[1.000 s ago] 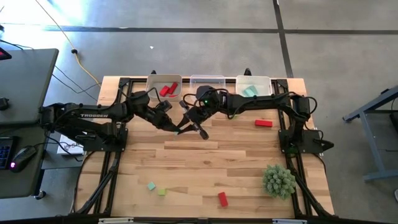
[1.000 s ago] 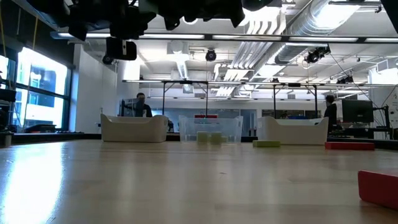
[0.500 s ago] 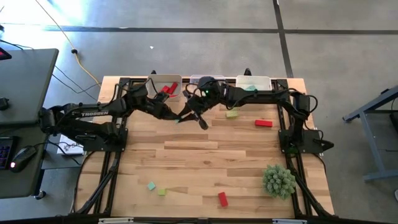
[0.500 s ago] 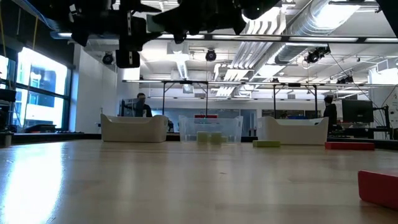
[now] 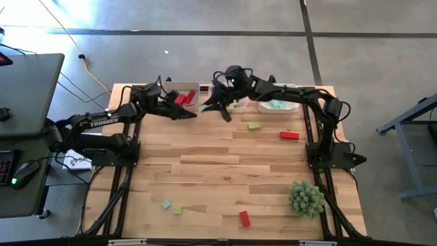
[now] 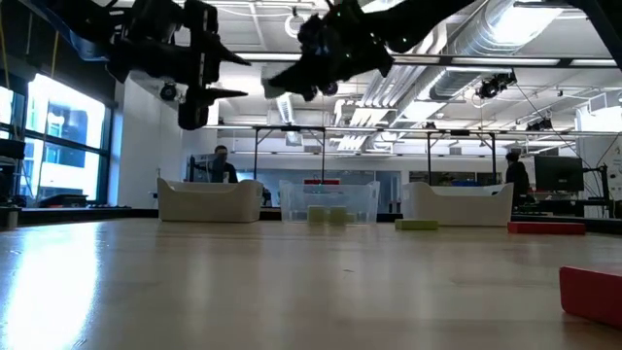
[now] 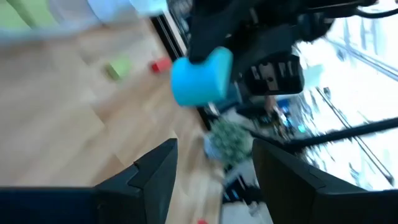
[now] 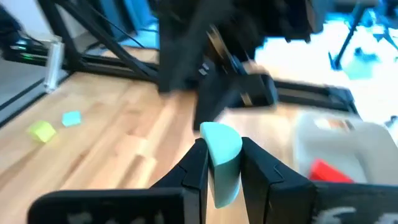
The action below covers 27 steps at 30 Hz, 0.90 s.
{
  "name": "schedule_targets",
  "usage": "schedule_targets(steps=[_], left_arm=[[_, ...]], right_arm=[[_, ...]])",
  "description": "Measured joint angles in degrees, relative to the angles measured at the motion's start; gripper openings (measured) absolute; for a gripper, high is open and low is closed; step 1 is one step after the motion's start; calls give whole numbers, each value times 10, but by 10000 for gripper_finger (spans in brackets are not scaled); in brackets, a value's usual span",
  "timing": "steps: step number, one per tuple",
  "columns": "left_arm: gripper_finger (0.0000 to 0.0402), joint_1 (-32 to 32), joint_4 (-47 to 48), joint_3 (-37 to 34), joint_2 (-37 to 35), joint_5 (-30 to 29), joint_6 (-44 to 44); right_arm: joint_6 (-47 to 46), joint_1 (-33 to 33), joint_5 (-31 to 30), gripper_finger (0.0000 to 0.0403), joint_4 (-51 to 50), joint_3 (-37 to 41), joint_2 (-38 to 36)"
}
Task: Sort & place blocks by color
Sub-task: Put the blue block into the white bin
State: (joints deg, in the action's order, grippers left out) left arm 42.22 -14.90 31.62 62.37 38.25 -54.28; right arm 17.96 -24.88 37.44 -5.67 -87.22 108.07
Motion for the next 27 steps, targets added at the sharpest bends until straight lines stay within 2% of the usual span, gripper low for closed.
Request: schedule_targets(steps=[5, 15, 21, 27], left_arm=[[197, 20, 1, 0, 0, -37, 36], [197, 39, 1, 0, 0, -55, 75], [197, 39, 1, 0, 0, -90, 80], [197, 39, 1, 0, 0, -102, 80]], right_arm=[[1, -46, -10, 44, -55, 0, 0], [15, -122, -132, 44, -211, 0, 0], [2, -155, -172, 44, -307, 0, 0], [10, -184, -234, 44, -385, 0, -17]])
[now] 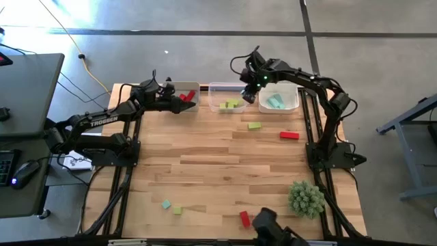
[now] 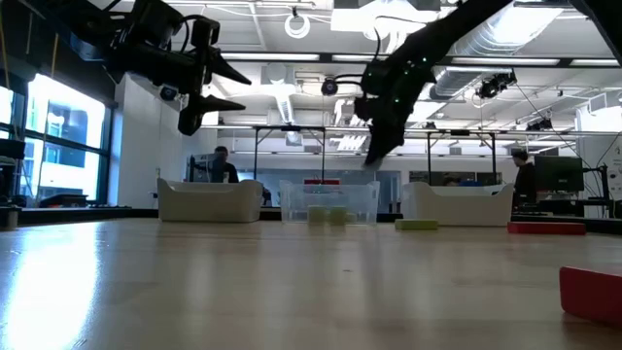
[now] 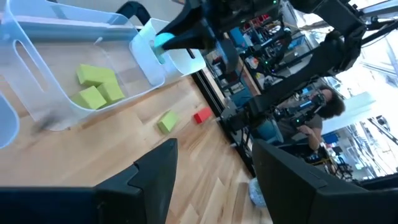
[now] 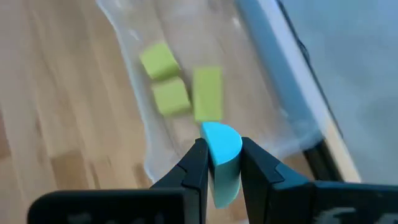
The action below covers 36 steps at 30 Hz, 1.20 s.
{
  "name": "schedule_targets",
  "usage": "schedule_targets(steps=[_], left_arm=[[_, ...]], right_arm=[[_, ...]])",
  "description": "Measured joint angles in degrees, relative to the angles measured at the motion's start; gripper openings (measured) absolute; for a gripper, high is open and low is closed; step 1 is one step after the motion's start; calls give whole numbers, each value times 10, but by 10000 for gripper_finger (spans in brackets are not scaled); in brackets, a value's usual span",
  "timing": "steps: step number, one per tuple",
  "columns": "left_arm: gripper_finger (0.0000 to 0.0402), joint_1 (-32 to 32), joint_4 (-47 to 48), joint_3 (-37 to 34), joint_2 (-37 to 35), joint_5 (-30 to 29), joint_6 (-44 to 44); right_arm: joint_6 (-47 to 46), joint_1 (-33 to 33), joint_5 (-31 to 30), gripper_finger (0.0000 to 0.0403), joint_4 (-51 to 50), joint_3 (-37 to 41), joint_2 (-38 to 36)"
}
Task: Sort & place blocks by color
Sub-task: Put the blue block into the white bin
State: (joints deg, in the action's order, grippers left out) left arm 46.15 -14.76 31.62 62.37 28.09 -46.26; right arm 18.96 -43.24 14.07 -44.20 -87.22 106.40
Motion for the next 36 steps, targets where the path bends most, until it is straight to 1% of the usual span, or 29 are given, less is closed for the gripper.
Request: schedule_targets(steps=[3, 9, 15, 19, 27, 31, 36], left_arm=[[197, 0, 1, 0, 0, -5, 0], [197, 0, 4, 0, 0, -9, 0], [197, 0, 4, 0, 0, -22, 6], [197, 2, 4, 0, 0, -35, 9], [197, 20, 4, 0, 0, -37, 12], [197, 23, 4, 0, 0, -37, 34], [197, 23, 4, 0, 0, -37, 49]], right_arm=[[-2, -16, -7, 44, -22, 0, -17], [-9, -50, -45, 44, -63, 0, -42], [-12, -85, -51, 44, -95, 0, -42], [-40, -107, -50, 44, -99, 0, -42], [-80, -136, -50, 44, -135, 0, -23], [-81, -135, -52, 44, -147, 0, 2], [-80, -132, -51, 44, -149, 0, 15]])
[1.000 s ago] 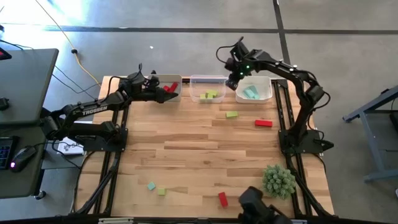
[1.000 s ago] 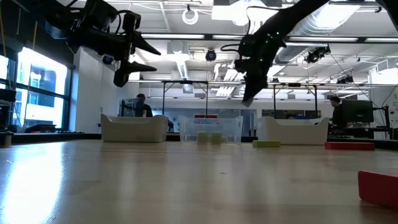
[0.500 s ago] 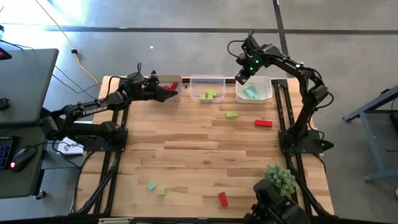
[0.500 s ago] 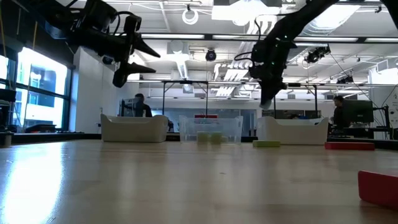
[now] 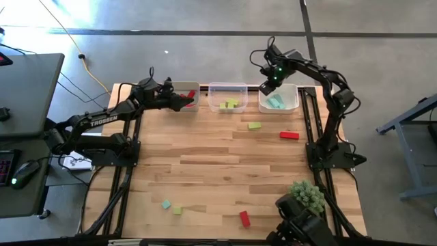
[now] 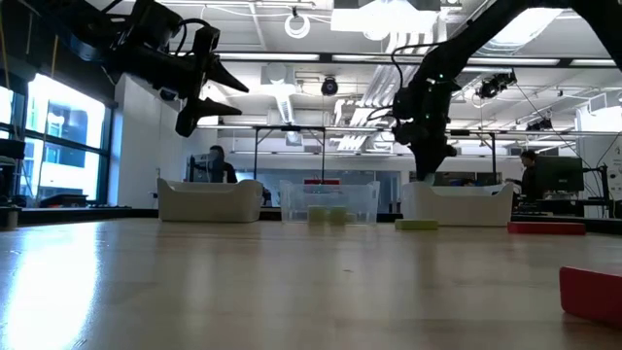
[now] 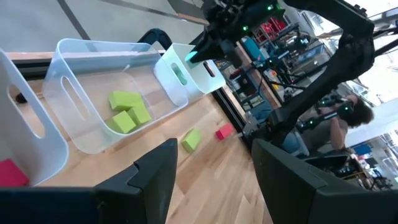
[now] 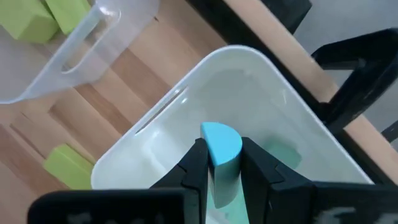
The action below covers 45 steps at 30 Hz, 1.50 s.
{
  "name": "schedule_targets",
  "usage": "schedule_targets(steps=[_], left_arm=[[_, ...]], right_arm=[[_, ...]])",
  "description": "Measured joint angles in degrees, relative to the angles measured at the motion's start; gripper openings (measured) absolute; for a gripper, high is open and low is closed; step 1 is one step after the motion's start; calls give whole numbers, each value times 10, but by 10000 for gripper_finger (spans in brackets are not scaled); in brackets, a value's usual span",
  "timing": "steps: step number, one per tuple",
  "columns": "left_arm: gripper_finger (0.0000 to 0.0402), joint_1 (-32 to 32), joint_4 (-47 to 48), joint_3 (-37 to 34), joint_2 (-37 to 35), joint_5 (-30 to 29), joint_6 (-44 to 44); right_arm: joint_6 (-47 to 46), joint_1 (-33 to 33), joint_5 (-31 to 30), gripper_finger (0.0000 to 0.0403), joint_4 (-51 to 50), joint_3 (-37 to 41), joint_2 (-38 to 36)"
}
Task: Sort & place blocks by color
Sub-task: Put the blue block into the white bin, then put the green block into the transparent bin
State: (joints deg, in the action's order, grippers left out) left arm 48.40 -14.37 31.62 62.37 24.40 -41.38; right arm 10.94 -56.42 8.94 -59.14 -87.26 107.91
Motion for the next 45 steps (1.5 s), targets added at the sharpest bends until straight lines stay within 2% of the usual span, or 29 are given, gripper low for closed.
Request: schedule_targets(steps=[5, 12, 17, 23, 29, 32, 38, 45], left_arm=[[197, 0, 0, 0, 0, 0, 0], [197, 0, 0, 0, 0, 0, 3], [197, 0, 0, 0, 0, 0, 31], [197, 0, 0, 0, 0, 1, 65], [197, 0, 0, 0, 0, 5, 76], [197, 0, 0, 0, 0, 6, 87], [197, -10, 1, 0, 0, 37, 186], [197, -35, 2, 0, 0, 73, 308]], right_arm=[[0, 0, -4, 66, -10, 0, 6], [1, 13, -49, 132, -10, 0, 6], [-4, 22, -29, 165, -46, -11, 5], [-36, 38, 6, 171, -110, -51, 5], [-66, 76, 78, 172, -160, -73, 4], [-73, 102, 83, 172, -189, -72, 4], [-94, 163, 78, 172, -211, -57, 3], [-96, 240, 78, 172, -209, -3, 4]])
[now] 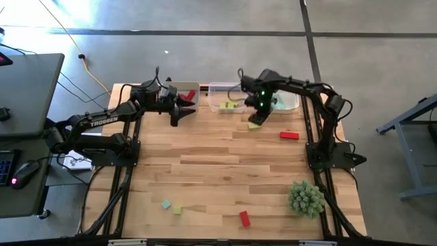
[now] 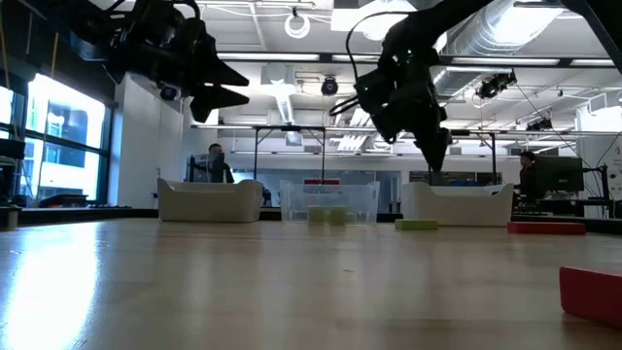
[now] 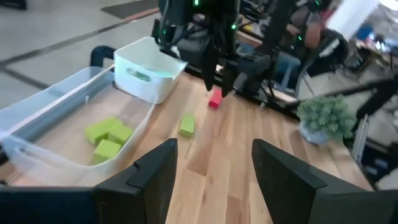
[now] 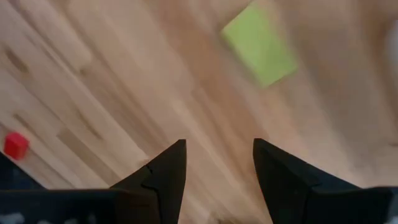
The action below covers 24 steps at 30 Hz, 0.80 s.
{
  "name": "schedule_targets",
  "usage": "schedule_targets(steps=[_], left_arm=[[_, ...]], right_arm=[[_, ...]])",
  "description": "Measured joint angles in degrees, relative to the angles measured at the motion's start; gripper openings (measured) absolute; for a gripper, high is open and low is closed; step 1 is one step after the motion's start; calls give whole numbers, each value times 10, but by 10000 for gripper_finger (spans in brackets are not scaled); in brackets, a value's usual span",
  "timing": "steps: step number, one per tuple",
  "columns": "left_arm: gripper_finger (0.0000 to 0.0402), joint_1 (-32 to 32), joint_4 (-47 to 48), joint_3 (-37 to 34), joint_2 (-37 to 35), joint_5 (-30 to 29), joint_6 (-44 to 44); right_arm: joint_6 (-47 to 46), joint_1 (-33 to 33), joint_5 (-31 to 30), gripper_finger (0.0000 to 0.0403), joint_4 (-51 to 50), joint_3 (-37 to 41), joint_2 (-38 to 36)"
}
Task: Sort & place blocks by color
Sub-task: Put the green block into the transparent bin
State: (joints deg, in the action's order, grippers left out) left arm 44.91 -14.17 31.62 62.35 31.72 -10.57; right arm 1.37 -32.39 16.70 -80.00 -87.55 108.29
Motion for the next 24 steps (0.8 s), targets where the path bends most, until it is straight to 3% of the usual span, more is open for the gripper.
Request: schedule_targets(steps=[10, 15, 19, 24], left_arm=[[197, -15, 0, 0, 0, -2, 23], [197, -15, 7, 0, 0, -2, 23], [197, -15, 15, 0, 0, -2, 23], [197, -15, 16, 0, 0, -3, 34]], right_arm=[[-31, 89, -65, 172, 13, 33, 0], [-24, 121, -160, 172, 13, 33, 0], [-2, 133, -225, 172, 2, 33, -3], [19, 117, -242, 172, 40, 72, -53]])
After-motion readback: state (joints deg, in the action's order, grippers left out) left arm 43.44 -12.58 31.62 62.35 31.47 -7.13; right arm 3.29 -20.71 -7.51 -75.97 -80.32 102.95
